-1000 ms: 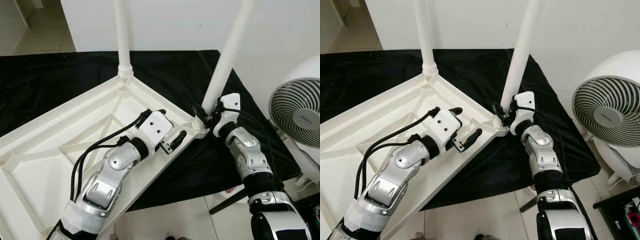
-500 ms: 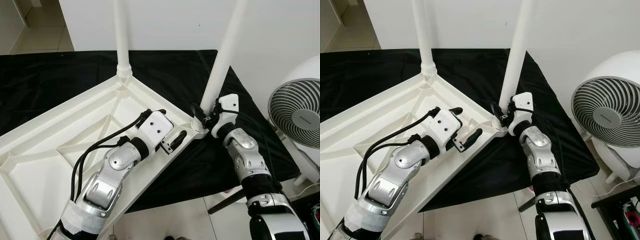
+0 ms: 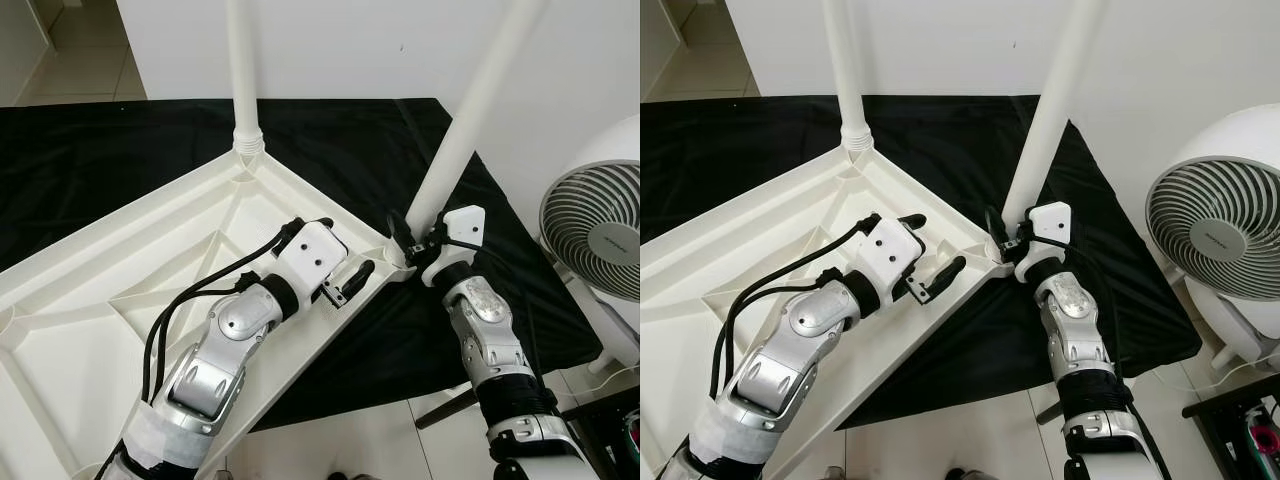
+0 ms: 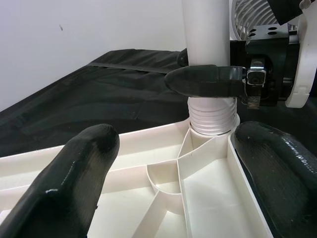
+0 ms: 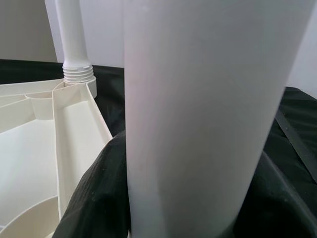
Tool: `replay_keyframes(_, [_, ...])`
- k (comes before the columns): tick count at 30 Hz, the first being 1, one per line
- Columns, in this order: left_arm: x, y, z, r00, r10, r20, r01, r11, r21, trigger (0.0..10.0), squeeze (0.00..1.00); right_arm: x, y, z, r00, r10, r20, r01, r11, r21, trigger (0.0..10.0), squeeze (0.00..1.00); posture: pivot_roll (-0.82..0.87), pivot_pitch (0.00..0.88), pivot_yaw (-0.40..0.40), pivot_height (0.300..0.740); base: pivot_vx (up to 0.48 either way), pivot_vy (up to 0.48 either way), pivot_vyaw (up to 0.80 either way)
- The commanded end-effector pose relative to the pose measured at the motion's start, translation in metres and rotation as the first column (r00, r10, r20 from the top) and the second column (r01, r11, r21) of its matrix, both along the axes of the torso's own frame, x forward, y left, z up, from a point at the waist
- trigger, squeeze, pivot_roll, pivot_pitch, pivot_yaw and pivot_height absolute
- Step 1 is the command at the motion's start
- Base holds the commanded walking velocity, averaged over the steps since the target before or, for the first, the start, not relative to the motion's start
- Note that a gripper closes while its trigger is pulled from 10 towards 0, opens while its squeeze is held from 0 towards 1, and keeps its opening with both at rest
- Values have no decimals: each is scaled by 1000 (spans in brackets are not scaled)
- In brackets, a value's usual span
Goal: Building children table
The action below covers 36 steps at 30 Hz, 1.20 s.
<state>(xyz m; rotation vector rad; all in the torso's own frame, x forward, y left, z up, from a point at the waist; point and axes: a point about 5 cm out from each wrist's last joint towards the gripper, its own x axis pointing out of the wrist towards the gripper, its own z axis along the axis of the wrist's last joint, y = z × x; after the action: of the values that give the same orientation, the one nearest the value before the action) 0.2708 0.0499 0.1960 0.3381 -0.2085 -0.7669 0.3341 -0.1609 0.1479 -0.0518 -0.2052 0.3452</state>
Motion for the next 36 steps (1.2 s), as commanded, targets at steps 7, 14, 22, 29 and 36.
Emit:
replay_keyframes(7, [1, -1, 2, 1000, 5, 15, -5, 1000, 7, 10000, 0, -12, 3, -65, 914, -235, -331, 247, 969, -8, 10000, 0, 160, 116, -46, 740, 0, 0, 0])
replay_keyframes(14, [1, -2, 2, 1000, 7, 20, -7, 1000, 3, 10000, 0, -14, 29, -66, 886, -308, -346, 340, 940, 35, 10000, 0, 165, 102, -49, 740, 0, 0, 0])
replay_keyframes(22, [2, -2, 3, 1000, 5, 25, -5, 1000, 5, 10000, 0, -11, 29, -64, 886, -313, -343, 345, 938, 33, 10000, 0, 166, 89, -53, 740, 0, 0, 0])
replay_keyframes(29, [2, -3, 3, 1000, 1, 27, -1, 1000, 5, 10000, 0, -10, 29, -59, 875, -362, -320, 391, 920, 29, 10000, 0, 167, 81, -56, 740, 0, 0, 0])
replay_keyframes(36, [1, -4, 2, 1000, -4, 28, 4, 1000, 7, 10000, 0, -12, 34, -53, 814, -504, -289, 536, 844, 38, 10000, 0, 170, 75, -55, 740, 0, 0, 0])
